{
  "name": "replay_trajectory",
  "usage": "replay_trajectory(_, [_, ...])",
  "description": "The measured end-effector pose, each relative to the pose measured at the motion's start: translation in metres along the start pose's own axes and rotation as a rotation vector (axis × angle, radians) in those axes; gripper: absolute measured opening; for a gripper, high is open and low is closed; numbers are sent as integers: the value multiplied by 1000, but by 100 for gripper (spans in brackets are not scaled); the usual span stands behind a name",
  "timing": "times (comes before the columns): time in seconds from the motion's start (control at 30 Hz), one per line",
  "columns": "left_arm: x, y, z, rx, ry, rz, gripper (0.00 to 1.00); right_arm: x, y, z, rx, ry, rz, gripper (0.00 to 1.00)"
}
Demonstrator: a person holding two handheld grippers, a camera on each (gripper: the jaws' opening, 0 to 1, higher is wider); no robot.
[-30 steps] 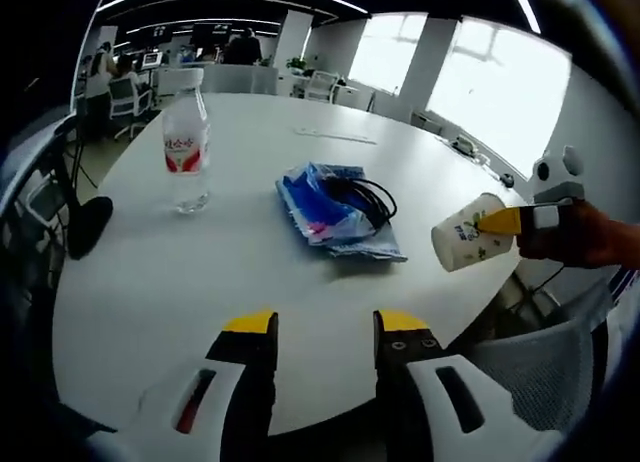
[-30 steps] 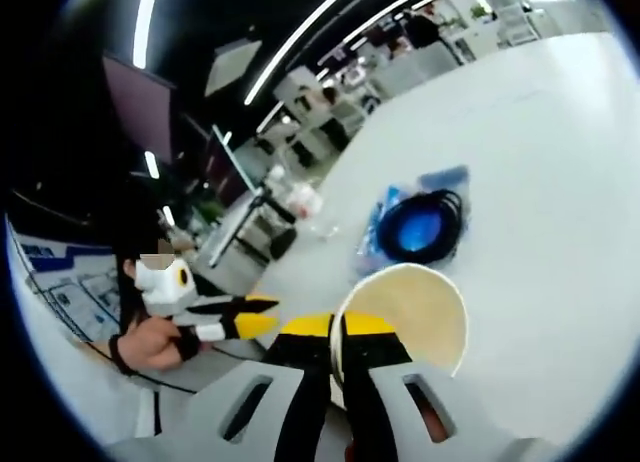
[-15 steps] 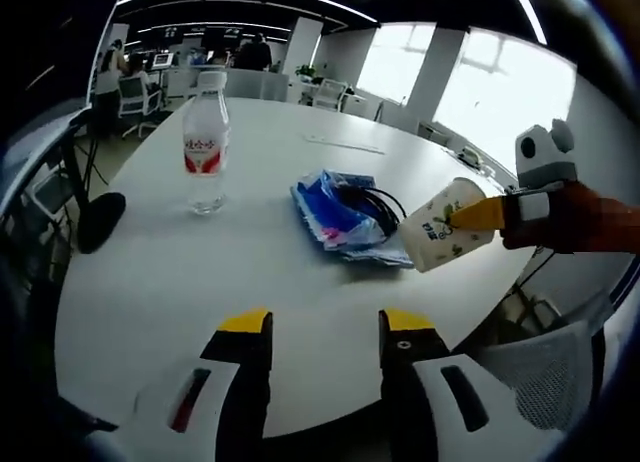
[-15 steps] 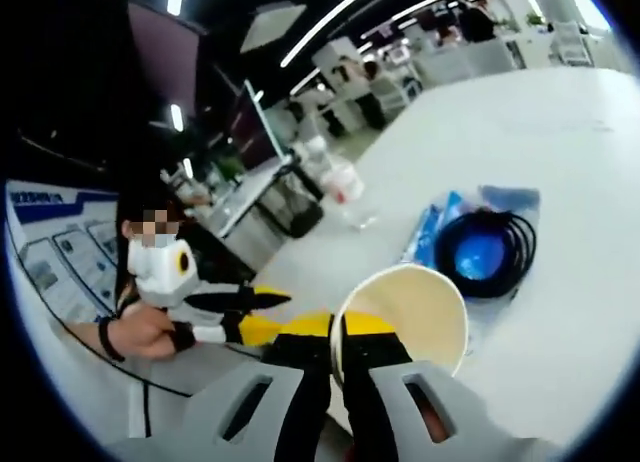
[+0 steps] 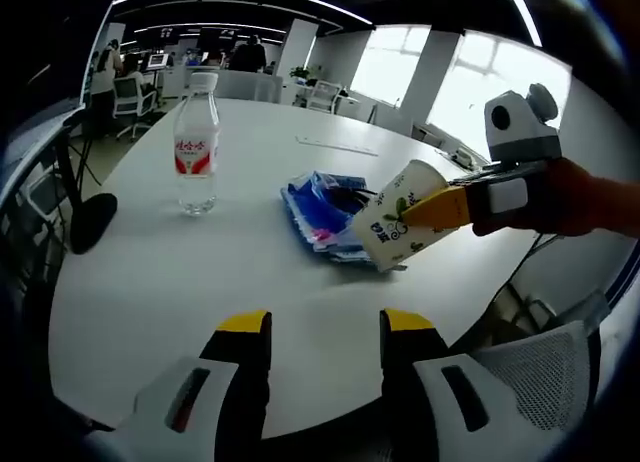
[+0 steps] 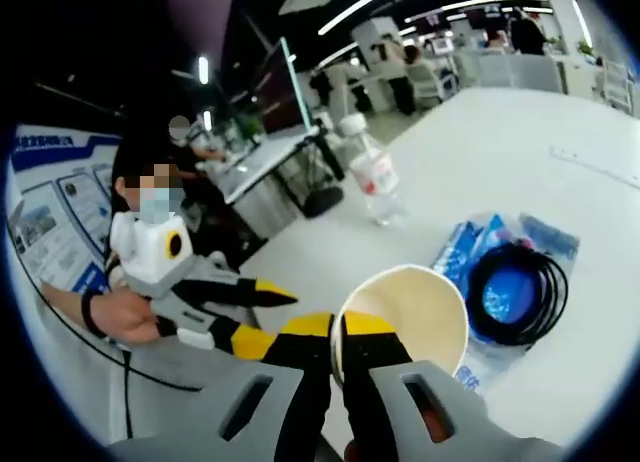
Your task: Arrange the tabletop items into an orderly group along one side of the table until the central work area is clear of visible clutter.
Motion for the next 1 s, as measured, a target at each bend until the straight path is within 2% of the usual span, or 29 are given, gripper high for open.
replay_trajectory(0.23, [1,-3,-3,21,7,-10,43,10,9,-6,-58,-49,-2,0])
replay_trajectory(0.47, [-1,-6,-2,10,12,-17,43,19,19,-16,-157,-111,1,0])
replay_trajectory(0.73, [-5,-8,-3,-3,27,-26,43,34,28,-34,-295,-176,-8,0])
replay_trajectory(1.0, [-6,-11,-5,-8,33,-29,43,58,32,-46,-443,-259,-41,0])
Point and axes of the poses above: the point that each gripper's makers call its tool centre point, and the gripper's own axes: x roughly forward along the fingers, y roughly to its right, z roughly out of its underside, the point moved 6 cm from there along -x, roughly backward along the fingers, and after that the axes turned 9 degrees about -x, right-handed, at the moved point
